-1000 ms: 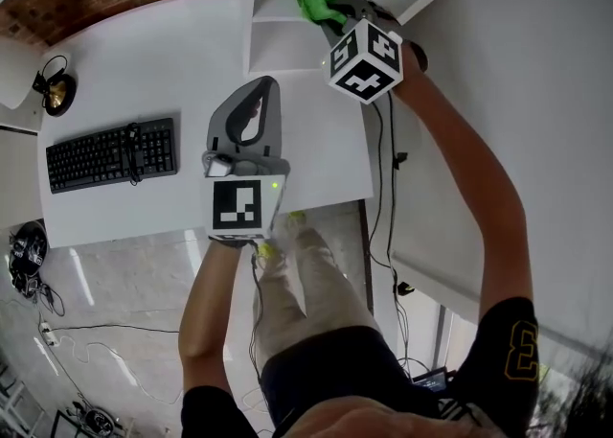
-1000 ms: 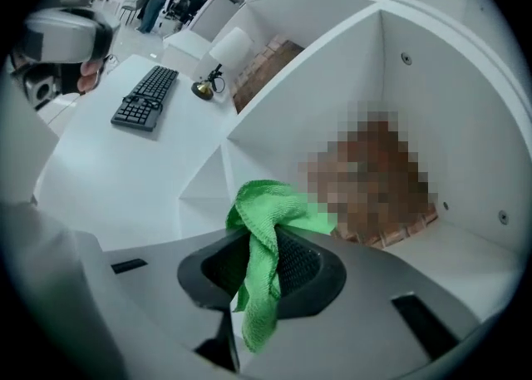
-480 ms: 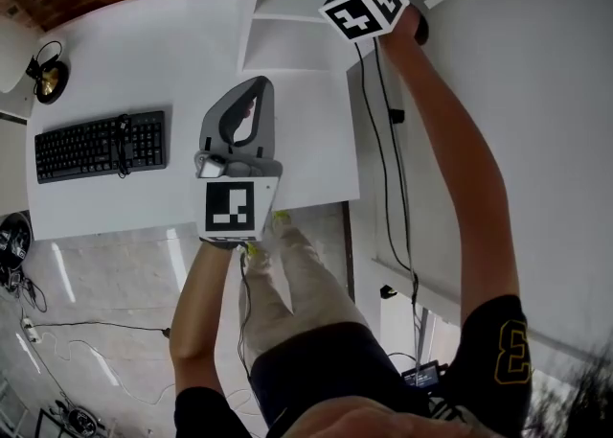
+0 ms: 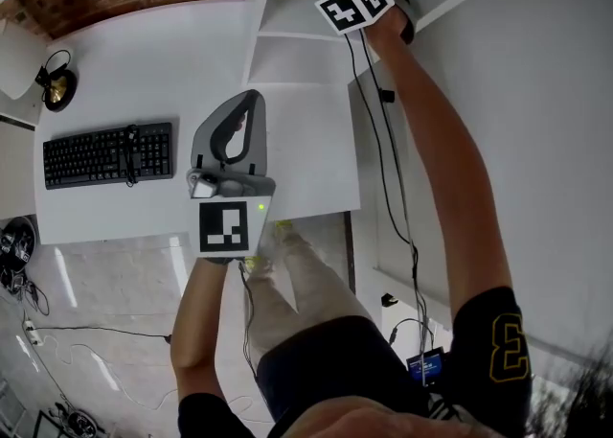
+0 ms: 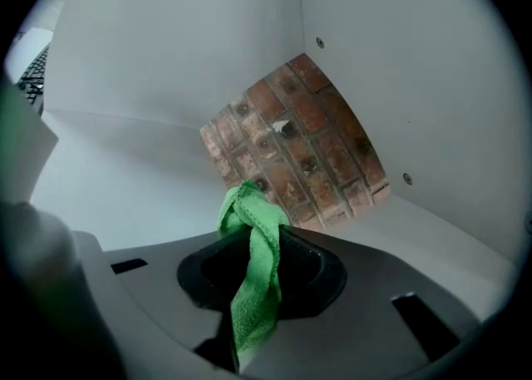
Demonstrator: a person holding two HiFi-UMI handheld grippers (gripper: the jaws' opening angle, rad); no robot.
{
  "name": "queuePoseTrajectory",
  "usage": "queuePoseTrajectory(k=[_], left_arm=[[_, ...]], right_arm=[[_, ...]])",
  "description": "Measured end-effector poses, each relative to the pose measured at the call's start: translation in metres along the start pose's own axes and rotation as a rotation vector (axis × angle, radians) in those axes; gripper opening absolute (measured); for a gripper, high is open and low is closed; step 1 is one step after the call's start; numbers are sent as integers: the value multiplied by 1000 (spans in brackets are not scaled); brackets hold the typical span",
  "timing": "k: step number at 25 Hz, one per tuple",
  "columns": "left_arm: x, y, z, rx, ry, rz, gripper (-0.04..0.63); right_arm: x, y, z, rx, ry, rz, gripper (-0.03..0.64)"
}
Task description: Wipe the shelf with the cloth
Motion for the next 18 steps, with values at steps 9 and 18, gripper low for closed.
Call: queuePoseTrajectory(k=[9, 18], left_arm=[[0, 37, 8, -3, 11, -17, 18], [-7, 56, -7, 0, -26, 7, 18]], right_arm=[[-16, 32, -3, -21, -166, 70, 63], [-41, 44, -16, -69, -635, 208, 63]])
Point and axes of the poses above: the fingertips, and each gripper's own axes: y forward along the fingers, x to its right, z out of its top, the point moved 4 cm from there along -y, backward along the fingers, and after that the axes turned 5 degrees about -z, right-handed, at the moved point
